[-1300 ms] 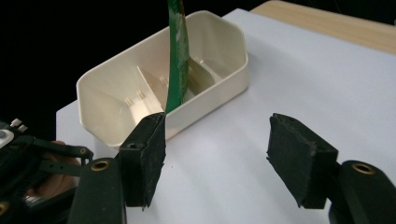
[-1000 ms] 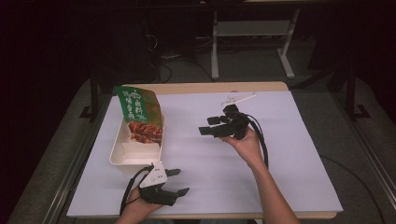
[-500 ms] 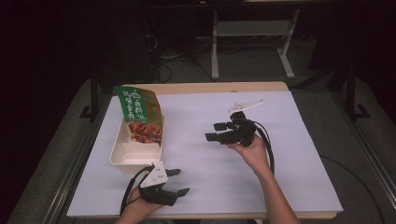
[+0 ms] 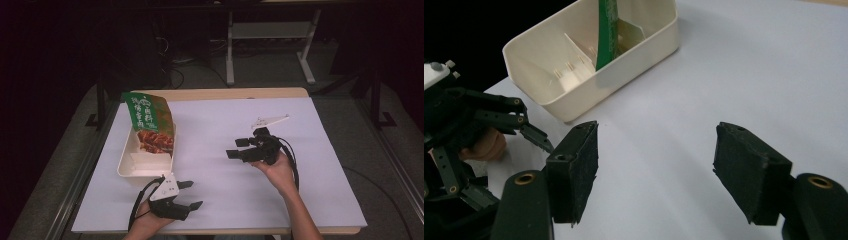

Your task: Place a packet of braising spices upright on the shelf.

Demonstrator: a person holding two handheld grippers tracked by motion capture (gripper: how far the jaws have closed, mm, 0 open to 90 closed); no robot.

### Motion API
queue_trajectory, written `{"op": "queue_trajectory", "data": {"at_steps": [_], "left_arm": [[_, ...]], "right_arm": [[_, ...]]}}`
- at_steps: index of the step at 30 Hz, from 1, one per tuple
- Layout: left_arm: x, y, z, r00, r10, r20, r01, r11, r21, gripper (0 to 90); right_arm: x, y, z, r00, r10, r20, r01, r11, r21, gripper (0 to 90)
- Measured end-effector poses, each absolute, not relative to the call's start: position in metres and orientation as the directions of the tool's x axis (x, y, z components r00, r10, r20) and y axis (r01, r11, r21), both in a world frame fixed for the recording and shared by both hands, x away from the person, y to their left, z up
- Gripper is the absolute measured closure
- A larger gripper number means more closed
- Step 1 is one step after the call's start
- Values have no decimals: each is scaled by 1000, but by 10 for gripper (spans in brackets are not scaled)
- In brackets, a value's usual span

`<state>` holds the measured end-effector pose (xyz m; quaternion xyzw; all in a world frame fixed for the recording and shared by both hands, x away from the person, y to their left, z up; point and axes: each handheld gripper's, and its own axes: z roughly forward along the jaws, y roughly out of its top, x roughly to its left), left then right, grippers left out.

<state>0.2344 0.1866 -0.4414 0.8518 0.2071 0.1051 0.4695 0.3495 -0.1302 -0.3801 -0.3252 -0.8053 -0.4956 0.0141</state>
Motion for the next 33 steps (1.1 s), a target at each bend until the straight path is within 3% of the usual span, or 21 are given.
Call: {"op": "queue_trajectory", "data": {"at_steps": [27,33], "left_arm": [[233,187,-441,891,454,-19,257,-470,844,300],[234,189,-440,889,458,-16,255,-465,847,299]], "right_arm": [[309,-167,-404,-760,542,358,563,274,780,323],[284,-181,-425,-742,568,358,574,261,776,283]]}}
